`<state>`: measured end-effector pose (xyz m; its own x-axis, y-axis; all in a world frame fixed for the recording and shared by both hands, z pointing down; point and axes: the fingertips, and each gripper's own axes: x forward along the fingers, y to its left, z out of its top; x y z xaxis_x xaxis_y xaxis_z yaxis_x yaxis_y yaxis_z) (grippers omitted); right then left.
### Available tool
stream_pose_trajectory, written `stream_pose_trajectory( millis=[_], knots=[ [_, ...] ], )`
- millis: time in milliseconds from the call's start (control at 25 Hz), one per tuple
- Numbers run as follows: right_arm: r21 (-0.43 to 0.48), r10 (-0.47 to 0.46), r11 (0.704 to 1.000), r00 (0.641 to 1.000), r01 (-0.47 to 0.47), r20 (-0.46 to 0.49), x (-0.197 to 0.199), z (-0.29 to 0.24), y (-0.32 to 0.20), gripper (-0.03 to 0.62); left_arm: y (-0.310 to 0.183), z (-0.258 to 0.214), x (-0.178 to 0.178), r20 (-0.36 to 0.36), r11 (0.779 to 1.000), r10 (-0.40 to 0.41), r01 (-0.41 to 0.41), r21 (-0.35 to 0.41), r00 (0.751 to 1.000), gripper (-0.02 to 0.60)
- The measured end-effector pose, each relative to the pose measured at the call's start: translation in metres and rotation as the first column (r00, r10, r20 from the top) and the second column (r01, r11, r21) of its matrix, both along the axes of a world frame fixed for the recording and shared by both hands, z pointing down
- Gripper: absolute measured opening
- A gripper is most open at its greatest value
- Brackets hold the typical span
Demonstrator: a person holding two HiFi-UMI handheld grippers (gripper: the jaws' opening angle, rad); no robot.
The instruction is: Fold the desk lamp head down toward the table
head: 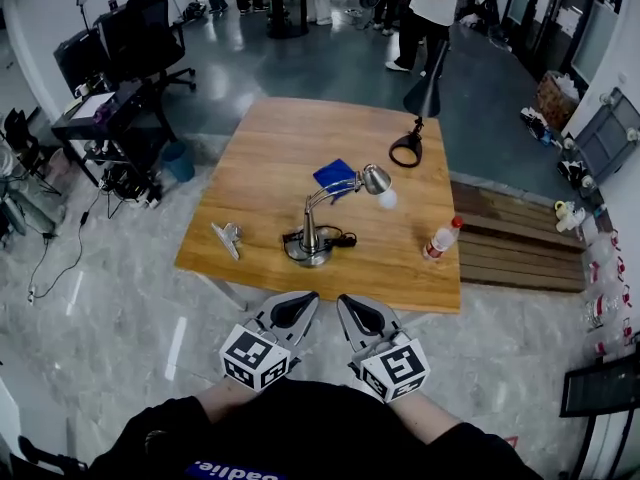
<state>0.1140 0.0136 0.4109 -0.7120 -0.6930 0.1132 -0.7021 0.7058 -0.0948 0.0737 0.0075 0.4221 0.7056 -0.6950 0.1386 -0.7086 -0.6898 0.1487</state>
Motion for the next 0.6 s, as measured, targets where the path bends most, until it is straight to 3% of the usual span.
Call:
stream_pose_trajectory(
  millis=[280,600],
  knots=[
    [0.005,-0.022,1.000,1.000,0.022,-0.020,0.004,0.001,-0.021,0.005,-0.028,0.004,-0.008,0.013,0.998,-0.062,0.062,0.003,0.998,0.009],
    [0.010,0.036,0.999,0.996,-0.036,-0.085,-0.029,-0.001,-0.075,0.005,-0.088,0.013,-0.039,0.038,1.000,0.017,-0.017,-0.001,0.999,0.009]
  ],
)
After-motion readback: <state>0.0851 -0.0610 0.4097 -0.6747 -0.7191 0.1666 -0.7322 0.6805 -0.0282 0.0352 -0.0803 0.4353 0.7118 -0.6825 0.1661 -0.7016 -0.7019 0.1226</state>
